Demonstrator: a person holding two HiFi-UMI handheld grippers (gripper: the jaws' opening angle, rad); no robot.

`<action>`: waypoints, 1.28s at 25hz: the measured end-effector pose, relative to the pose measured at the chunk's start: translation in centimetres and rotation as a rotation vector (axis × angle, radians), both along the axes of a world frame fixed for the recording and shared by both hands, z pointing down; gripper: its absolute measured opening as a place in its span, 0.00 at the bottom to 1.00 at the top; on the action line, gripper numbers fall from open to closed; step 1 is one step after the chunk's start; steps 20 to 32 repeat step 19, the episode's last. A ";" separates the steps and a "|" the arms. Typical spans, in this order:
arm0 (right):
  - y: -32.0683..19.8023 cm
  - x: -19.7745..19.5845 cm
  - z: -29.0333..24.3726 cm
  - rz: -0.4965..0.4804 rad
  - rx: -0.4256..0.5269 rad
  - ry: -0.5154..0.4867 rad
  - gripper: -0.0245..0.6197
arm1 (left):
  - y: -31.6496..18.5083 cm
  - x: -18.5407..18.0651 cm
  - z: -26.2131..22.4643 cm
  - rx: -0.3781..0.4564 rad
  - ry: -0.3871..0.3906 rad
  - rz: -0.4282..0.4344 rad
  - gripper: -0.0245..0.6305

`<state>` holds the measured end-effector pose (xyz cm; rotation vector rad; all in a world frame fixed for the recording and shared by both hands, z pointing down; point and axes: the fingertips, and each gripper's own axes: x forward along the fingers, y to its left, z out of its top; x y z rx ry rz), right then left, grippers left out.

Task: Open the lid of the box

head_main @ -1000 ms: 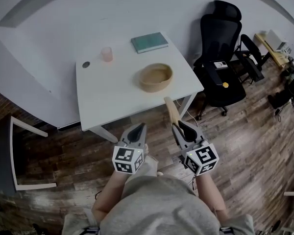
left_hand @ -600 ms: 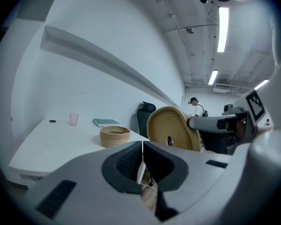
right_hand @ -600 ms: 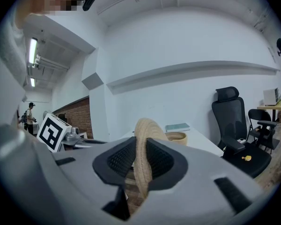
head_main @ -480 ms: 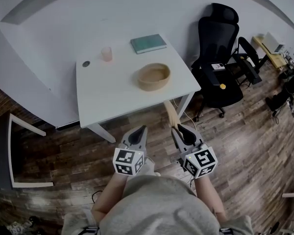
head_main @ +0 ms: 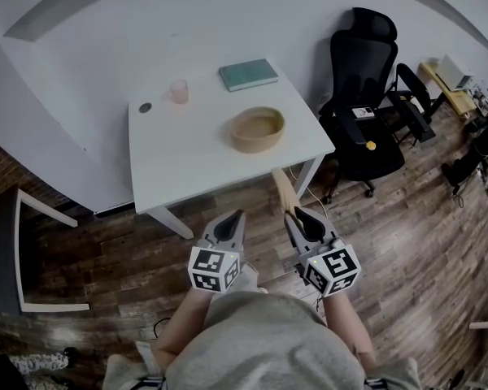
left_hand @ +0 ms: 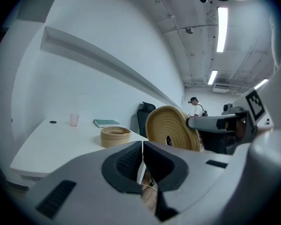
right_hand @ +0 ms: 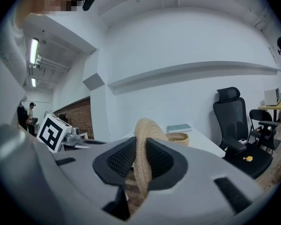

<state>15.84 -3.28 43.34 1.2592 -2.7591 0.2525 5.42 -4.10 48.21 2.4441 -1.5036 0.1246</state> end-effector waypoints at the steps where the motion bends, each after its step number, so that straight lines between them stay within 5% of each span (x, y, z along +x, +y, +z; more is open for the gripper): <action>1: 0.0 -0.1 0.0 -0.001 0.000 -0.001 0.15 | 0.0 -0.1 0.0 -0.001 0.000 0.000 0.05; 32: -0.8 -1.2 -0.4 -0.013 0.010 0.000 0.15 | -0.4 -1.4 0.3 -0.010 -0.004 -0.006 0.05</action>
